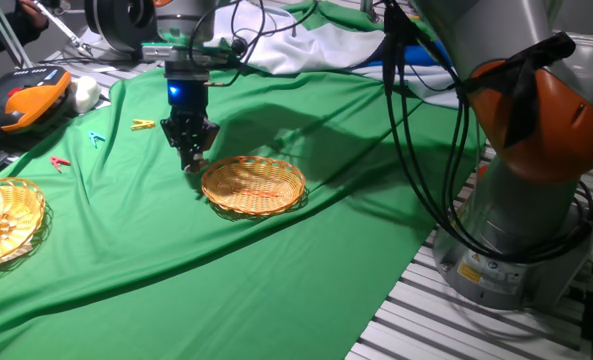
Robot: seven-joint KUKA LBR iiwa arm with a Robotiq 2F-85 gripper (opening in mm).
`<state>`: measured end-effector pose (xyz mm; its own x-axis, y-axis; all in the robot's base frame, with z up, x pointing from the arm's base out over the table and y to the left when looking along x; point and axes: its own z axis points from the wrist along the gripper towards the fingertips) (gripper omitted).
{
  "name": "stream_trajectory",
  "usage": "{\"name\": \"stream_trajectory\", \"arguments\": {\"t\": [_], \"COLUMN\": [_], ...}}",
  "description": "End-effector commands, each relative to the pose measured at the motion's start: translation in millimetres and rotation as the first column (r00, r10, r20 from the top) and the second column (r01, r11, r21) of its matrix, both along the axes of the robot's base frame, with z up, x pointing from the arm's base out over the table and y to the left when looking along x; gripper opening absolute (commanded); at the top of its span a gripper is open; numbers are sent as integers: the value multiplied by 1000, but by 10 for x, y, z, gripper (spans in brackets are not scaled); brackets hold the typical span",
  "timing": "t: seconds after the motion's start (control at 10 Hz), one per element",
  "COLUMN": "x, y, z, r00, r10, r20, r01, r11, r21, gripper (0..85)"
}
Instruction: Use a clamp
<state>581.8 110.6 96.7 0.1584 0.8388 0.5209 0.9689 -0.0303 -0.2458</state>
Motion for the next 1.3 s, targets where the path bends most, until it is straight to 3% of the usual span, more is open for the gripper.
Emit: {"name": "stream_trajectory", "arguments": {"t": [0.0, 0.4, 1.2], "x": [11, 44, -40], "y": [28, 91, 71], "z": [-10, -63, -181], "r00": [1000, 1000, 1000], "r10": [-1, -13, 7], "r20": [-5, -17, -27], "r01": [1, 13, -6], "r11": [1000, 999, 999], "r21": [5, 44, 35], "gripper": [0, 0, 0]}}
